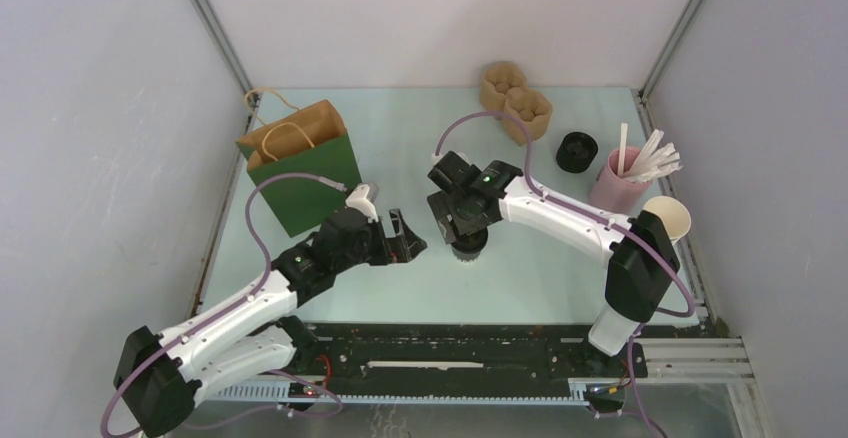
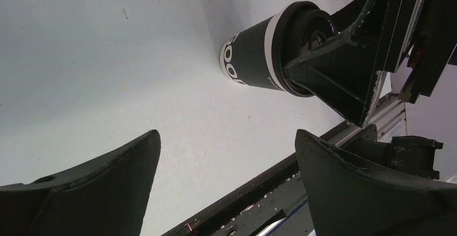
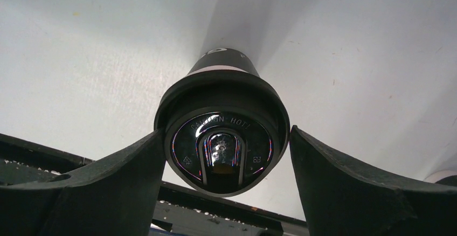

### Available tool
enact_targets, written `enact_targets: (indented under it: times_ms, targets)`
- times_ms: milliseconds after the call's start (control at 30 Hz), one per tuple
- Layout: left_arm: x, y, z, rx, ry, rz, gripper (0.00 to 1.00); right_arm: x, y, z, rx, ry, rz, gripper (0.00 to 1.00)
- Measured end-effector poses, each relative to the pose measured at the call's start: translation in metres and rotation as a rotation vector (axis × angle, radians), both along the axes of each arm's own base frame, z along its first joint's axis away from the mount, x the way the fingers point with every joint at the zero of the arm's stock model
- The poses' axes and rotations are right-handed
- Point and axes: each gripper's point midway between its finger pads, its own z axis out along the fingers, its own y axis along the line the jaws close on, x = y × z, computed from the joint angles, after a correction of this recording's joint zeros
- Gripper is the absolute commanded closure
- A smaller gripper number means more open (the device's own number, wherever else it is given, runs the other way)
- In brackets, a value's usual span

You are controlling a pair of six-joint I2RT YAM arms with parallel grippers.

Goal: Pack the takeout coffee

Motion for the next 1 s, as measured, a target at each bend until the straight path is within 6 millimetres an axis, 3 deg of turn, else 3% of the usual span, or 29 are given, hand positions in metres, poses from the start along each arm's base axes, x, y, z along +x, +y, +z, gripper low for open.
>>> enact_targets:
  times_ms: [633, 767, 1000]
  targets:
    - [0.002, -0.004, -0.002, -0.009, 0.010, -0.001, 0.01, -0.010, -0.009, 0.012, -0.033, 0.039, -0.007, 0.12]
    - [0.001, -0.006, -0.003, -0.017, 0.026, -0.006, 0.05, -0.009, -0.008, 0.015, -0.028, 0.035, -0.006, 0.14]
    - [0.017, -0.019, 0.013, -0.208, 0.084, 0.019, 0.12, -0.009, -0.006, 0.015, -0.027, 0.033, 0.002, 0.15]
